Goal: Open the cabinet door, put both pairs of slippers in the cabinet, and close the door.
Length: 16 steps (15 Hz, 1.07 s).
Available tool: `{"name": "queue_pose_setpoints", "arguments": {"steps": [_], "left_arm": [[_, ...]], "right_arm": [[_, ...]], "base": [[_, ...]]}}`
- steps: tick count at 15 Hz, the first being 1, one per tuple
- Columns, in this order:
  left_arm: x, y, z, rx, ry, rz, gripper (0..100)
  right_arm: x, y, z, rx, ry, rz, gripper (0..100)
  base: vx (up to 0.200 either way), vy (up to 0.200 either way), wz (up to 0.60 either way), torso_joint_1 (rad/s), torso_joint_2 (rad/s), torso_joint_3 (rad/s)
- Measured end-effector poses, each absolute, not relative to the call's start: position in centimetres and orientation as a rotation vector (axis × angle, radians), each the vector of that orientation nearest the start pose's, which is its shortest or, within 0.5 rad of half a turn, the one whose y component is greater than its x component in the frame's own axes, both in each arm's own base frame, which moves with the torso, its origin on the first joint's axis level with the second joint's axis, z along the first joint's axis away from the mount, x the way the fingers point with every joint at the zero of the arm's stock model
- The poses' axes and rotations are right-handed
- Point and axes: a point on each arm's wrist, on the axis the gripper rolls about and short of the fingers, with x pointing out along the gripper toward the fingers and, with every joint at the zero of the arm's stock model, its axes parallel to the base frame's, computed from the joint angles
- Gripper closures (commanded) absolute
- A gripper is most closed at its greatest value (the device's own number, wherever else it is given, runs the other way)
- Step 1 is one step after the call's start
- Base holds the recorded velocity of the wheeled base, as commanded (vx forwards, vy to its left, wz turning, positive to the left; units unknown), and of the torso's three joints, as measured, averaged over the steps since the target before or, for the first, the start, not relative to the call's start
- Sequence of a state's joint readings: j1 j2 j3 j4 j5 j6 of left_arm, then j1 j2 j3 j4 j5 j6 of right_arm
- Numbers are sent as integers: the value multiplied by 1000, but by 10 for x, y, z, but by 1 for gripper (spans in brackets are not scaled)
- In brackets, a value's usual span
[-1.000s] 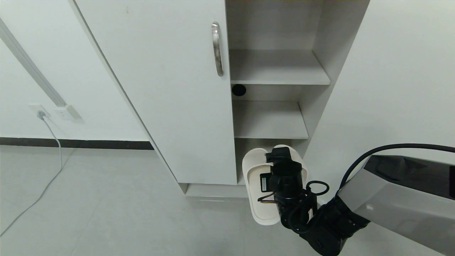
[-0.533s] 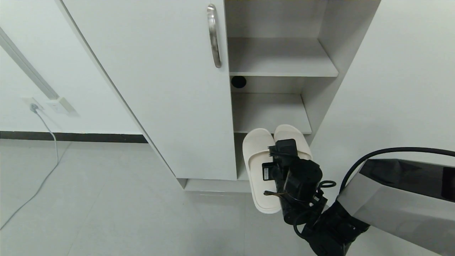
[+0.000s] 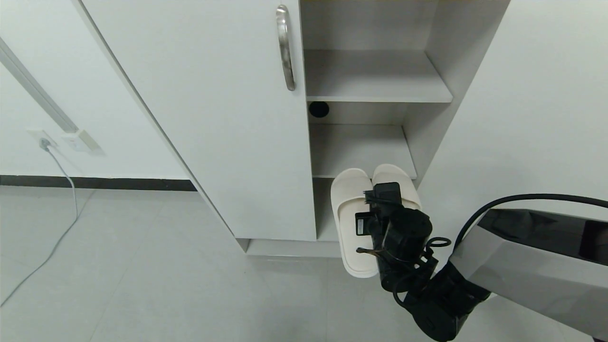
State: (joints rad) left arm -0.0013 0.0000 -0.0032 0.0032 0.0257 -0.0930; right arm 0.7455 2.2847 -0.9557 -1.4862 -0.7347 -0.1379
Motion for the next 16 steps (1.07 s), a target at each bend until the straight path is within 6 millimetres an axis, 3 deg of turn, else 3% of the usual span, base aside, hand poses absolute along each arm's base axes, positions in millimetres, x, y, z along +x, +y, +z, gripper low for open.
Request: {"name": "queue_pose_setpoints", "arguments": {"steps": [2,12,16], "left_arm": [[-23,1,76,-93,-1,24,100],[-23,1,76,-93,0,22,100],[-23,1,76,-94,-2,23,100]], "right_arm": [[310,265,90,-32,-117,2,100],[311,266,92,-25,-125,4,100],[316,263,86,-34,-114,-4,100]], "base": [[0,0,0,0,0,0],[200,0,0,4,3,0],[0,0,0,0,0,0]]}}
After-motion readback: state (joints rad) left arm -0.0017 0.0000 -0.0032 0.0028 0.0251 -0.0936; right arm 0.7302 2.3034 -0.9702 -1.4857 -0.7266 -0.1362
